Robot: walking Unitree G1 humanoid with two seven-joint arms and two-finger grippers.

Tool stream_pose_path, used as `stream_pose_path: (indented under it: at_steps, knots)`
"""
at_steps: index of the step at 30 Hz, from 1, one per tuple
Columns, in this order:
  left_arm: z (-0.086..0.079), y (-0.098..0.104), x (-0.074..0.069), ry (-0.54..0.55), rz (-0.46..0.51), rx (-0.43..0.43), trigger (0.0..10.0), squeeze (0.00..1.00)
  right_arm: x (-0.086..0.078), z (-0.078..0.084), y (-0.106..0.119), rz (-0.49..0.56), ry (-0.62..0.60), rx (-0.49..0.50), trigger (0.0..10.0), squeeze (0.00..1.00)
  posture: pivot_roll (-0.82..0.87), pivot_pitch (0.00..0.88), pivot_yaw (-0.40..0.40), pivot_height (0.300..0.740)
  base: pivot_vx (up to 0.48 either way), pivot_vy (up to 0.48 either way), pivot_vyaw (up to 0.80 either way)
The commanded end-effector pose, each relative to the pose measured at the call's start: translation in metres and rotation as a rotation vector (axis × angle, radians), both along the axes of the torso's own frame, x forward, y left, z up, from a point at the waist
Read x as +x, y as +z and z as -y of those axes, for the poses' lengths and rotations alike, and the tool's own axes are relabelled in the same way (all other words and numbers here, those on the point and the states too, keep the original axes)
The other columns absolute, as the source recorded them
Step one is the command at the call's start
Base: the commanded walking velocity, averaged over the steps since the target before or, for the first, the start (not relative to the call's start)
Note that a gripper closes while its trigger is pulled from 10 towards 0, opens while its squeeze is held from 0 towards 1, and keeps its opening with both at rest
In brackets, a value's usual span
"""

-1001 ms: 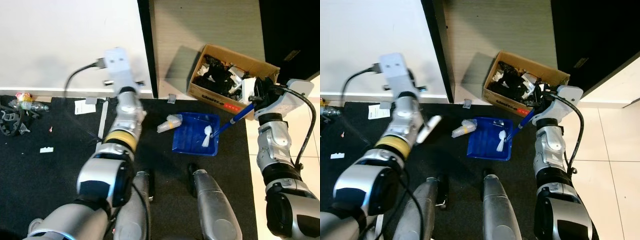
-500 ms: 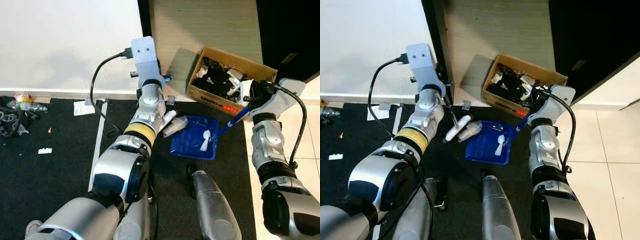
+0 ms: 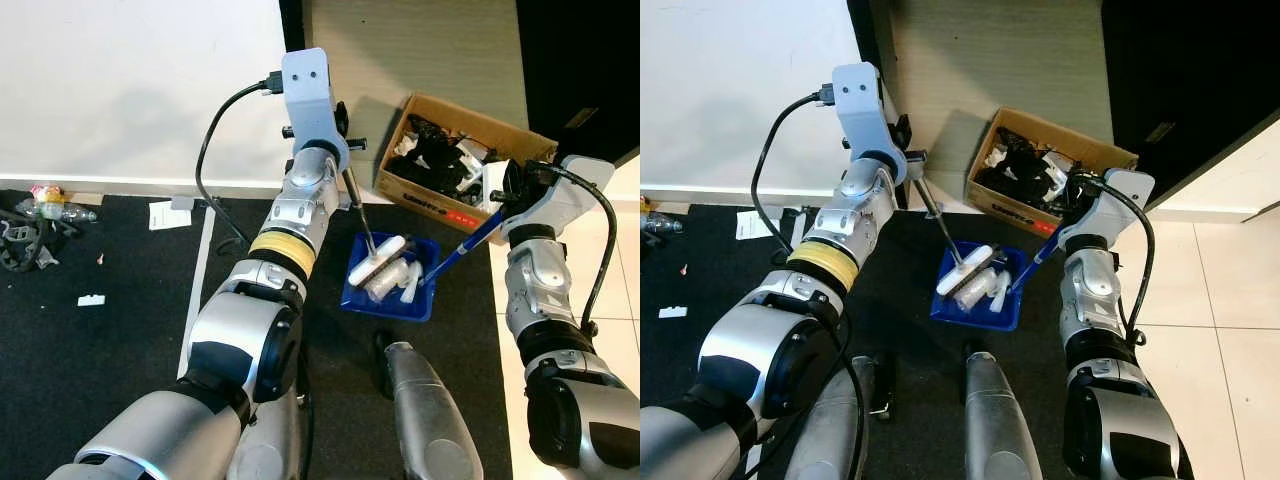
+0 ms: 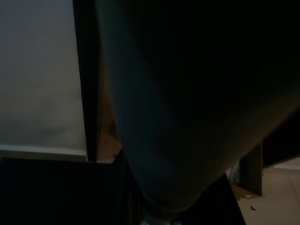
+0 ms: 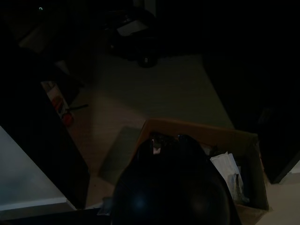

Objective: Sweep floor

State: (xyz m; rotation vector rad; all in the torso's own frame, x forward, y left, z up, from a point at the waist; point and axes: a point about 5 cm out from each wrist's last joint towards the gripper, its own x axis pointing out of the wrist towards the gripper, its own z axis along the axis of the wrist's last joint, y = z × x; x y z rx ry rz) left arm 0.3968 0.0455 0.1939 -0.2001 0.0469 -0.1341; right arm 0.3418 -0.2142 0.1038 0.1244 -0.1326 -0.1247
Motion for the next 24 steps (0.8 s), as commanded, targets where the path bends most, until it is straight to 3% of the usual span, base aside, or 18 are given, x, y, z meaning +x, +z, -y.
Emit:
stream_pose_path:
  at_steps: [1, 2, 5, 8, 9, 11, 12, 15, 16, 20, 24]
  knots:
    - [0.04, 0.036, -0.006, -0.102, 0.069, -0.075, 10.0, 0.0, -0.023, -0.006, -0.058, -0.296, 0.01, 0.061, 10.0, 0.0, -0.05, 0.255, 0.045, 0.74, 0.0, 0.0, 0.0]
    - [0.029, 0.049, -0.002, -0.1, 0.118, -0.051, 10.0, 0.0, -0.022, -0.005, -0.057, -0.293, 0.009, 0.063, 10.0, 0.0, -0.05, 0.25, 0.046, 0.74, 0.0, 0.0, 0.0]
    - [0.022, 0.057, 0.001, -0.099, 0.152, -0.031, 10.0, 0.0, -0.022, -0.005, -0.057, -0.291, 0.008, 0.065, 10.0, 0.0, -0.05, 0.246, 0.046, 0.74, 0.0, 0.0, 0.0]
    - [-0.014, 0.07, 0.006, -0.127, 0.23, 0.118, 10.0, 0.0, -0.019, -0.002, -0.054, -0.281, 0.0, 0.087, 10.0, 0.0, -0.05, 0.208, 0.039, 0.74, 0.0, 0.0, 0.0]
    - [-0.014, 0.07, 0.006, -0.127, 0.23, 0.118, 10.0, 0.0, -0.019, -0.002, -0.054, -0.281, 0.0, 0.087, 10.0, 0.0, -0.05, 0.208, 0.039, 0.74, 0.0, 0.0, 0.0]
    - [-0.036, 0.074, 0.007, -0.136, 0.254, 0.225, 10.0, 0.0, -0.017, 0.0, -0.051, -0.269, -0.003, 0.112, 10.0, 0.0, -0.04, 0.192, 0.031, 0.74, 0.0, 0.0, 0.0]
    - [-0.036, 0.074, 0.007, -0.136, 0.254, 0.225, 10.0, 0.0, -0.017, 0.0, -0.051, -0.269, -0.003, 0.112, 10.0, 0.0, -0.04, 0.192, 0.031, 0.74, 0.0, 0.0, 0.0]
    - [-0.072, 0.074, 0.008, -0.075, 0.219, 0.272, 10.0, 0.0, -0.014, 0.001, -0.046, -0.247, 0.005, 0.157, 10.0, 0.0, -0.03, 0.166, 0.018, 0.74, 0.0, 0.0, 0.0]
    - [-0.072, 0.074, 0.008, -0.075, 0.219, 0.272, 10.0, 0.0, -0.014, 0.001, -0.046, -0.247, 0.005, 0.157, 10.0, 0.0, -0.03, 0.166, 0.018, 0.74, 0.0, 0.0, 0.0]
    - [-0.129, 0.068, 0.002, 0.065, 0.19, 0.329, 10.0, 0.0, -0.009, 0.001, -0.041, -0.215, 0.017, 0.217, 10.0, 0.0, -0.02, 0.14, 0.006, 0.74, 0.0, 0.0, 0.0]
    - [-0.179, 0.043, -0.014, 0.173, 0.143, 0.39, 10.0, 0.0, -0.003, -0.001, -0.029, -0.15, 0.056, 0.249, 10.0, 0.0, 0.0, 0.13, -0.004, 0.74, 0.0, 0.0, 0.0]
